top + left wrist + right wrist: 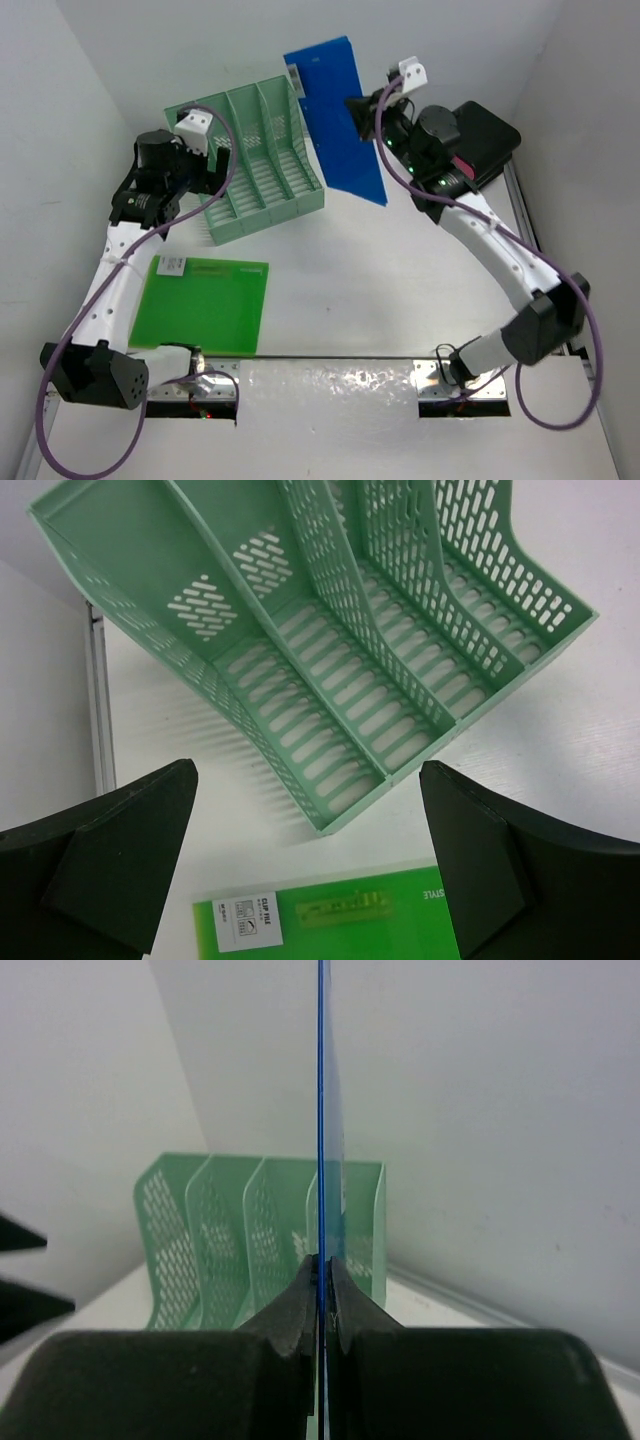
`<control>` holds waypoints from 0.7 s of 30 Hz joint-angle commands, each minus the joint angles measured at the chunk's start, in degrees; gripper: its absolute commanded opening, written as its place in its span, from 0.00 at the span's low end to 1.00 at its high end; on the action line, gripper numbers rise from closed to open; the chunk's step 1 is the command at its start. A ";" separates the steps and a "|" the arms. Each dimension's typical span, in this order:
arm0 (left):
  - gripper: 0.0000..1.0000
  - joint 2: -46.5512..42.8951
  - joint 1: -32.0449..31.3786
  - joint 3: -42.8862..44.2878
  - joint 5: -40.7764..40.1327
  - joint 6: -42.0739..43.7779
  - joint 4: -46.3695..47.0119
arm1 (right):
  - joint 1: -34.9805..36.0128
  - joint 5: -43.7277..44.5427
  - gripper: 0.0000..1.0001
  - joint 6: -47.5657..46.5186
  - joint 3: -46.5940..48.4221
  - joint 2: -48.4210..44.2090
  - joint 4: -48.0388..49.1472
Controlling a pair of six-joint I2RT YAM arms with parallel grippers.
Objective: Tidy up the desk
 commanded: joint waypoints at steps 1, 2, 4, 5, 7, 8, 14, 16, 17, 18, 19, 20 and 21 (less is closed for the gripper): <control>0.93 -0.03 1.37 -0.85 1.14 -0.17 3.92 | 0.47 2.95 0.00 3.59 7.27 6.34 10.99; 0.93 0.06 1.54 -1.12 1.23 0.00 4.18 | 0.55 3.30 0.00 3.86 8.59 7.92 12.30; 0.93 0.24 2.42 -1.73 1.32 0.09 4.71 | 0.64 4.62 0.00 4.56 12.72 12.76 13.28; 0.93 0.41 2.68 -1.82 1.32 0.27 4.71 | 0.73 4.62 0.00 4.65 14.04 14.25 14.50; 0.93 0.68 4.18 -2.17 2.02 0.70 4.71 | 0.82 5.85 0.00 6.23 18.08 19.42 16.09; 0.93 0.68 4.79 -2.09 2.46 0.88 4.45 | 0.82 5.77 0.00 6.84 20.09 21.28 16.18; 0.93 1.73 9.19 -3.31 2.90 2.99 5.06 | 3.19 9.19 0.00 3.60 37.31 35.17 15.47; 0.93 2.17 9.37 -3.75 3.16 3.69 5.06 | 3.72 10.24 0.00 2.90 38.83 38.16 17.22; 0.93 2.35 9.37 -4.11 3.17 3.96 5.24 | 3.89 10.86 0.00 1.85 38.92 38.78 18.28; 0.93 2.78 9.45 -4.11 2.90 4.31 5.33 | 4.50 11.56 0.00 0.97 38.66 39.31 19.42; 0.93 3.14 9.37 -4.20 2.81 4.40 5.50 | 4.86 12.09 0.00 0.00 38.22 39.84 21.78; 0.93 3.49 9.54 -4.20 2.55 4.48 5.94 | 5.21 13.14 0.00 -2.10 36.83 40.54 23.29; 0.93 4.01 9.46 -4.20 2.38 4.57 6.20 | 6.00 13.50 0.00 -3.16 35.77 40.81 25.04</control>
